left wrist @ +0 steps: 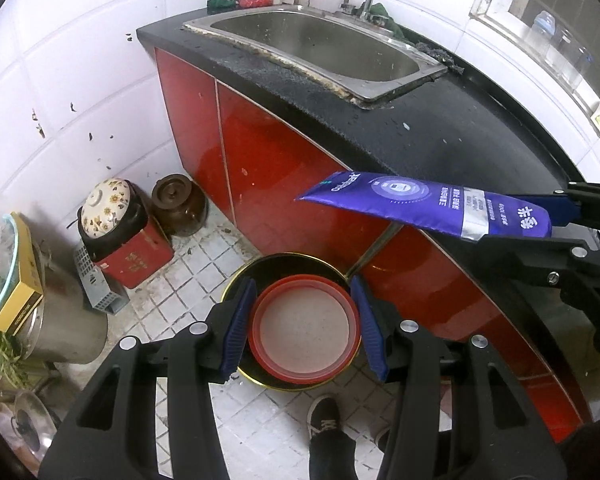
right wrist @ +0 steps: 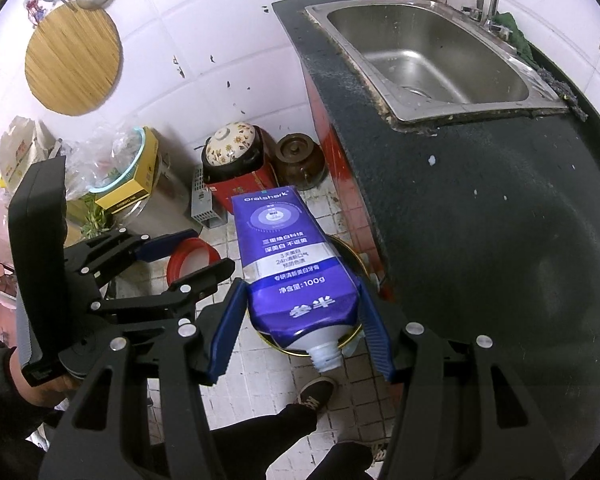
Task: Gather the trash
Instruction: 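Carry the toothpaste tube and lid over the floor bin with both tools, then open both tools to drop the tube and lid into the bin, then return both open tools to the counter above the remaining trash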
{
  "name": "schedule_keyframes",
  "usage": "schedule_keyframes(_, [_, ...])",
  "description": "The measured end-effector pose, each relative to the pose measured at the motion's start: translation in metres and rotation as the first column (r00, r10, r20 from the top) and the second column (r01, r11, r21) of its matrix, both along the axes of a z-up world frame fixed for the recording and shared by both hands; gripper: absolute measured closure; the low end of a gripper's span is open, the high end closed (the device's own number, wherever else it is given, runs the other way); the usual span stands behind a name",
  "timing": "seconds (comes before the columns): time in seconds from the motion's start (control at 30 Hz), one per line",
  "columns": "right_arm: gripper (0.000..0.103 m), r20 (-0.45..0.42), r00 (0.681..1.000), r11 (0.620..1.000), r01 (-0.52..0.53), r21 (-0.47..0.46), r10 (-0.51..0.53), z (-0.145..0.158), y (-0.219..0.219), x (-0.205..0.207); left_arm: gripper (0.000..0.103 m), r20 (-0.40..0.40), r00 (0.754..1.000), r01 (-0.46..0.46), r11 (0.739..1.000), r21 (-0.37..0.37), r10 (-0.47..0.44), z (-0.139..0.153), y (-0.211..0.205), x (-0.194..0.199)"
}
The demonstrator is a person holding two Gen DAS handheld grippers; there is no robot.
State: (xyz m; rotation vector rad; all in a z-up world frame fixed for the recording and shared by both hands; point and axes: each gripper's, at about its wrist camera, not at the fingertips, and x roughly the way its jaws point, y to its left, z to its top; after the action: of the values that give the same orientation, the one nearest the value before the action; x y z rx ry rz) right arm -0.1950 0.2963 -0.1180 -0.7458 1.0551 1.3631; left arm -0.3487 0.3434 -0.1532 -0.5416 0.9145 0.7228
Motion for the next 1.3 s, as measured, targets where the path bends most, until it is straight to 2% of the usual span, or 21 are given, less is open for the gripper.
schedule_keyframes(0.17, [0.047,0.008,1.0,1.0,-0.004,-0.009,0.004,-0.001,0.006,-0.001,0.054,0.005,1.0,-0.001,1.0,-0.01,0.001,-0.004,0.005,0.003])
schedule_keyframes(0.23, [0.032,-0.006,1.0,1.0,0.008,-0.013,-0.008,-0.001,0.01,0.002,0.04,-0.008,1.0,-0.01,1.0,-0.018,0.01,-0.008,0.006,0.002])
schedule_keyframes(0.3, [0.031,-0.019,1.0,1.0,0.01,-0.001,-0.01,0.002,0.011,0.004,0.031,-0.005,1.0,-0.015,1.0,-0.02,0.015,-0.01,0.005,0.001])
schedule_keyframes(0.37, [0.031,-0.019,1.0,1.0,0.013,0.001,-0.013,0.004,0.012,0.007,0.027,-0.008,1.0,-0.02,1.0,-0.017,0.019,-0.009,0.005,0.0])
schedule_keyframes(0.57, [0.031,-0.033,0.999,0.999,0.041,0.016,-0.04,0.01,0.005,0.017,0.027,-0.01,1.0,-0.022,1.0,-0.012,0.022,-0.007,0.004,0.001])
schedule_keyframes(0.67, [0.031,-0.035,0.997,0.997,0.066,0.032,-0.065,0.018,-0.006,0.025,0.027,-0.009,1.0,0.002,1.0,0.005,-0.002,0.0,-0.001,0.01])
schedule_keyframes(0.8, [0.027,-0.041,0.99,0.988,0.139,0.069,-0.137,0.035,-0.035,0.047,0.01,-0.006,0.999,0.048,0.997,0.057,-0.048,0.018,-0.015,0.031])
schedule_keyframes(0.93, [0.022,0.002,0.966,0.957,0.256,0.139,-0.259,0.063,-0.09,0.083,0.009,0.015,0.989,0.143,0.987,0.071,-0.144,0.038,-0.037,0.068])
schedule_keyframes(1.03, [0.02,0.036,0.932,0.919,0.348,0.184,-0.36,0.079,-0.136,0.111,0.008,0.043,0.967,0.249,0.966,0.066,-0.252,0.052,-0.064,0.106])
schedule_keyframes(1.13, [0.02,0.077,0.867,0.856,0.465,0.227,-0.492,0.097,-0.203,0.143,0.008,0.064,0.92,0.383,0.921,0.074,-0.387,0.064,-0.103,0.151])
schedule_keyframes(1.17, [0.02,0.08,0.849,0.838,0.493,0.234,-0.522,0.1,-0.219,0.15,0.008,0.072,0.891,0.442,0.893,0.086,-0.448,0.07,-0.122,0.17])
schedule_keyframes(1.2, [0.02,0.085,0.824,0.814,0.528,0.242,-0.56,0.103,-0.241,0.161,0.008,0.075,0.872,0.477,0.874,0.095,-0.484,0.073,-0.134,0.183])
schedule_keyframes(1.27, [0.02,0.095,0.769,0.761,0.594,0.262,-0.633,0.109,-0.288,0.175,0.008,0.087,0.813,0.567,0.816,0.112,-0.576,0.081,-0.17,0.214])
schedule_keyframes(1.3, [0.02,0.104,0.743,0.738,0.619,0.267,-0.661,0.11,-0.307,0.18,0.008,0.09,0.791,0.595,0.795,0.118,-0.605,0.083,-0.184,0.224])
